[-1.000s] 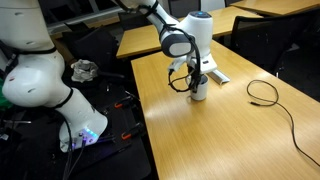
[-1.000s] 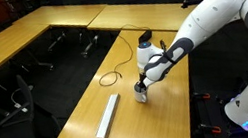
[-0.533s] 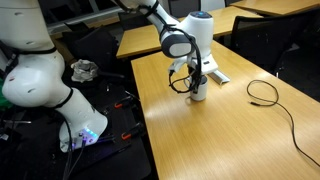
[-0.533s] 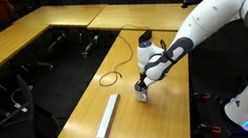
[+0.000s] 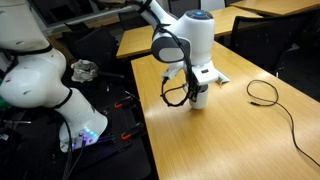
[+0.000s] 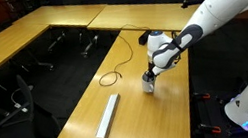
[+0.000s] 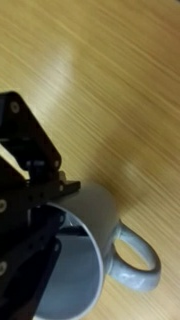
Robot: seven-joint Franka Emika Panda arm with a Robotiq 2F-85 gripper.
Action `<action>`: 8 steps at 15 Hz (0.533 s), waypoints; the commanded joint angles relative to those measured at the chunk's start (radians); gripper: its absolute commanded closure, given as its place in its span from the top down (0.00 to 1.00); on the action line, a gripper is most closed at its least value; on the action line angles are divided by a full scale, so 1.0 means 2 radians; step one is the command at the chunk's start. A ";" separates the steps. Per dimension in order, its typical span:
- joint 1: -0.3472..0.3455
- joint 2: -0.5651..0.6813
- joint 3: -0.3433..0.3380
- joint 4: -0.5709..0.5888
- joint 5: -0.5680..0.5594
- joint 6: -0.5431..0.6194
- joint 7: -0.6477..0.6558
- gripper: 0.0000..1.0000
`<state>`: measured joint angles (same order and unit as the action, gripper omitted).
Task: Move the white mug forward
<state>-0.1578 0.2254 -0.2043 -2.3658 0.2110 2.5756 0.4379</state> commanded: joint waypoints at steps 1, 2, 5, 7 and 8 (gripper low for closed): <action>-0.005 -0.047 -0.017 -0.043 -0.013 -0.009 -0.005 0.03; -0.005 -0.056 -0.023 -0.056 -0.024 -0.008 -0.001 0.03; -0.008 -0.074 -0.033 -0.085 -0.050 -0.004 0.003 0.03; -0.009 -0.075 -0.033 -0.092 -0.062 -0.001 0.012 0.03; -0.009 -0.075 -0.032 -0.092 -0.063 -0.003 0.014 0.03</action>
<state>-0.1752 0.1125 -0.2674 -2.5311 0.1169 2.5748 0.4371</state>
